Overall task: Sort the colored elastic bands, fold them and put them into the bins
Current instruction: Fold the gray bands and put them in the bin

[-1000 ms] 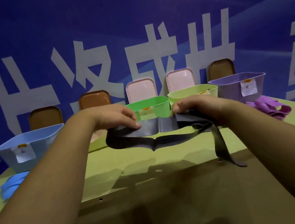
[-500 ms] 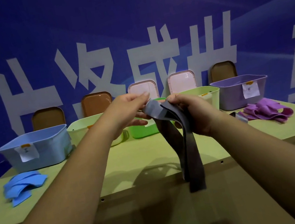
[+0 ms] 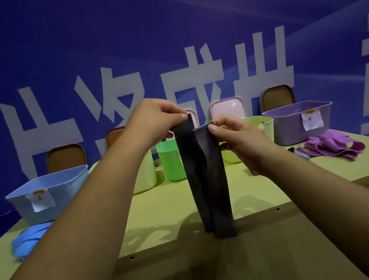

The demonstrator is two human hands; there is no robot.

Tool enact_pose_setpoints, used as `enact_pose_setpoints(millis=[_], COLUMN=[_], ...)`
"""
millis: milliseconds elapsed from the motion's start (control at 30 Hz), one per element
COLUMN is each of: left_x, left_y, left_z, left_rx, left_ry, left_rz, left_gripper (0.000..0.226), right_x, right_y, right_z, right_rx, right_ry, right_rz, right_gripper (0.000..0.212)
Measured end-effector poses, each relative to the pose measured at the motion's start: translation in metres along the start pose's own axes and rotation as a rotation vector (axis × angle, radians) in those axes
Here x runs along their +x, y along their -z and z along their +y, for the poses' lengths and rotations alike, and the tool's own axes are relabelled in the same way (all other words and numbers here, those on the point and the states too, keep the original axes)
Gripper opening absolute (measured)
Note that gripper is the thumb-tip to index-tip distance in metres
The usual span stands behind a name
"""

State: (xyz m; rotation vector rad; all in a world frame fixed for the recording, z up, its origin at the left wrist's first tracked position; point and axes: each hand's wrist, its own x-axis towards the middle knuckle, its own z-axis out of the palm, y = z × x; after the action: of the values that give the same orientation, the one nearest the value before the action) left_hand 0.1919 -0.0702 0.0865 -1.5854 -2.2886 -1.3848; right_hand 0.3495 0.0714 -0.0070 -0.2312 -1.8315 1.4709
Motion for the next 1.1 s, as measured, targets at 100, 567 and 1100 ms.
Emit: enact_pose_setpoints(millis=[100,567,1100], left_x=[0.006,0.004,0.005], left_y=[0.007,0.006,-0.004], left_z=[0.009,0.02,0.018], left_rx=[0.007,-0.308,-0.317], left_ry=[-0.027,0.068,0.075], left_rz=[-0.005,-0.151,-0.168], left_gripper=[0.006,0.016,0.021], right_x=[-0.001,0.008,0.006], right_y=[-0.004,-0.025,-0.025], right_z=[-0.007,-0.026,-0.022], right_rx=[0.062,0.012,-0.056], right_ry=[0.027,0.085,0.053], right_rz=[0.021,0.2,0.235], right_gripper=[0.02,0.018,0.021])
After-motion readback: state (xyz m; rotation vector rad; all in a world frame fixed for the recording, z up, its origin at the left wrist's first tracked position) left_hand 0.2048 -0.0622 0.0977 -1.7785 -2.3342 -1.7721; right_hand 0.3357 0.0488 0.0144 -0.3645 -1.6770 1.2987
